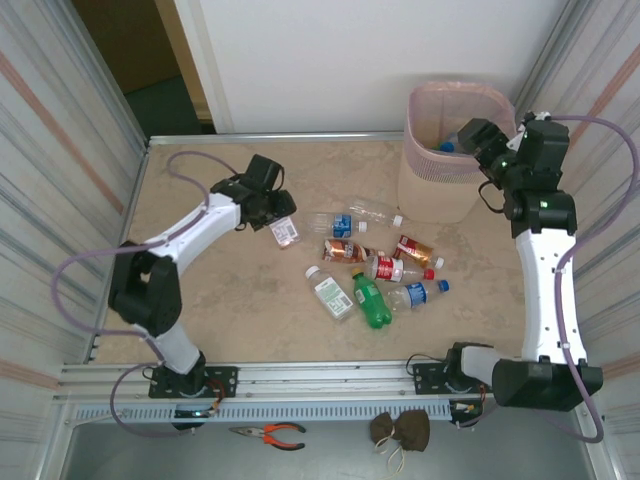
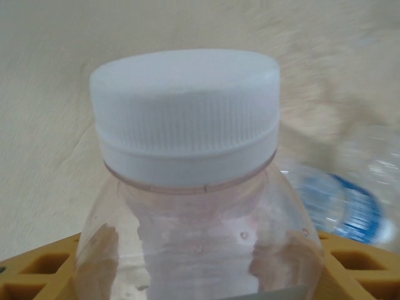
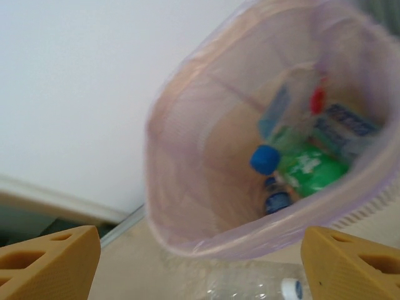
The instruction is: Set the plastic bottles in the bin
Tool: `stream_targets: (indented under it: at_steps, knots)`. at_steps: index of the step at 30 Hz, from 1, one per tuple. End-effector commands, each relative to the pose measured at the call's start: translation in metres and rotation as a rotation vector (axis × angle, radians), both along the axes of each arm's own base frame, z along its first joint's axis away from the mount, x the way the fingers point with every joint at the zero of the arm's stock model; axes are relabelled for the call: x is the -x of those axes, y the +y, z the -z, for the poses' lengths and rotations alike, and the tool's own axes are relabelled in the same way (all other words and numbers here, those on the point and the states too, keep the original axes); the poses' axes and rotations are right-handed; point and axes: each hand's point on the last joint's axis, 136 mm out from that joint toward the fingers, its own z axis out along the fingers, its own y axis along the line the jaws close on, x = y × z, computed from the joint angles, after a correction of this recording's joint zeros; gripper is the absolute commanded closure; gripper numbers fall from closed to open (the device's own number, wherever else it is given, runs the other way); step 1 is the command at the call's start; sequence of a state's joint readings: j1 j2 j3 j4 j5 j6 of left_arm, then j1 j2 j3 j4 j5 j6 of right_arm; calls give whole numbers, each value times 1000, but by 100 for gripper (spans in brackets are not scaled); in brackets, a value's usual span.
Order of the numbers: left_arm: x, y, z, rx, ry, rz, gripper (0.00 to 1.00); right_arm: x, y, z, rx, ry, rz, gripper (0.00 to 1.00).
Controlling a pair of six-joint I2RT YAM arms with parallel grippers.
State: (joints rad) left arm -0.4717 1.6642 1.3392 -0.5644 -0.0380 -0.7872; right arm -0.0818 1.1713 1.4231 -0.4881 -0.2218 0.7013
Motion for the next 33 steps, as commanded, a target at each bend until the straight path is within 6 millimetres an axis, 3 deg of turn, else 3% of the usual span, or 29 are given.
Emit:
stream_targets:
  at_steps: [1,6,11,18,24,33]
  knots:
    - [-9,-19,-57,69,-250,191,43,12,45,-48,47,-228,-258,18]
    - [10,-46,-130,216,-535,415,43,32,94,-60,68,-344,-534,17]
    - [56,-72,-204,344,-784,720,43,73,143,-66,193,-505,-794,15]
    - [122,-83,-280,476,-1063,1015,46,120,191,-69,227,-629,-1058,12]
    - [158,-80,-316,526,-1195,1143,50,165,227,-74,239,-729,-1251,11]
    - [200,-86,-341,593,-1291,1305,51,181,262,-73,235,-739,-1351,10]
